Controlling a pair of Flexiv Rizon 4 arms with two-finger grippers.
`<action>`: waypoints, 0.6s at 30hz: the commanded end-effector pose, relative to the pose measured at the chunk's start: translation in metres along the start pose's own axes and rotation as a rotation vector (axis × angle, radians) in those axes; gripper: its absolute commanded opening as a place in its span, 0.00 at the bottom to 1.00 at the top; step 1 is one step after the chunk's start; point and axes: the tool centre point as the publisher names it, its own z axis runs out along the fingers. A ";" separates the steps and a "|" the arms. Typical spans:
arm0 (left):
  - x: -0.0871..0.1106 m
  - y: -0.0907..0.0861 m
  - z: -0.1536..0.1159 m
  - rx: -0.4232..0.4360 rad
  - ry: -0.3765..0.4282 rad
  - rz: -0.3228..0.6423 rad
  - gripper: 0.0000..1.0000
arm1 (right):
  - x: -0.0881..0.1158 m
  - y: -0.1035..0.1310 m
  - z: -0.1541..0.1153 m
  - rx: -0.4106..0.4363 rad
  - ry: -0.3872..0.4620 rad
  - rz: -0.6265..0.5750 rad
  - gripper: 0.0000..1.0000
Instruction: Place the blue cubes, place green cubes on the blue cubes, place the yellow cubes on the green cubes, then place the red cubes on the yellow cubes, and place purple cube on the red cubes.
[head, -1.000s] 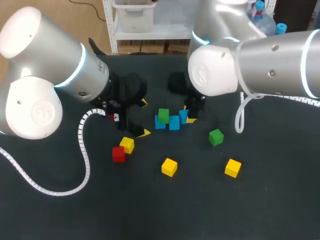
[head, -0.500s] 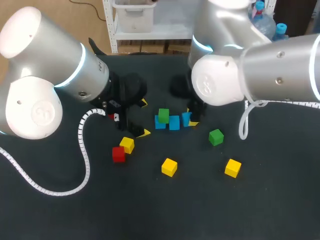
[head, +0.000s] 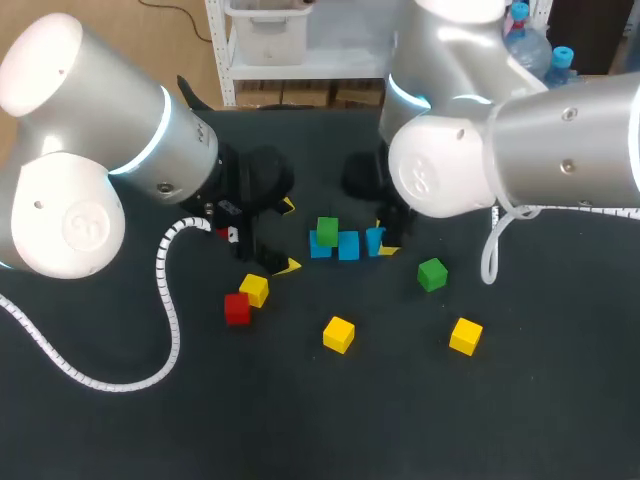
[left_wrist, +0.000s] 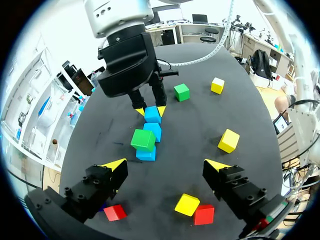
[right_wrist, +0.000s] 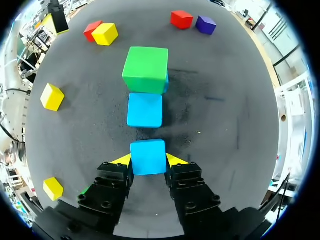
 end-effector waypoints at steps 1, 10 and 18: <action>0.002 0.000 0.000 0.001 -0.006 0.003 1.00 | 0.000 0.000 0.000 -0.005 0.002 0.007 0.03; 0.002 0.000 0.000 0.001 -0.006 0.003 1.00 | 0.001 0.000 0.000 -0.010 -0.002 0.010 0.07; 0.002 0.000 0.000 0.001 -0.006 0.003 1.00 | 0.000 0.002 0.002 -0.025 -0.009 0.014 0.15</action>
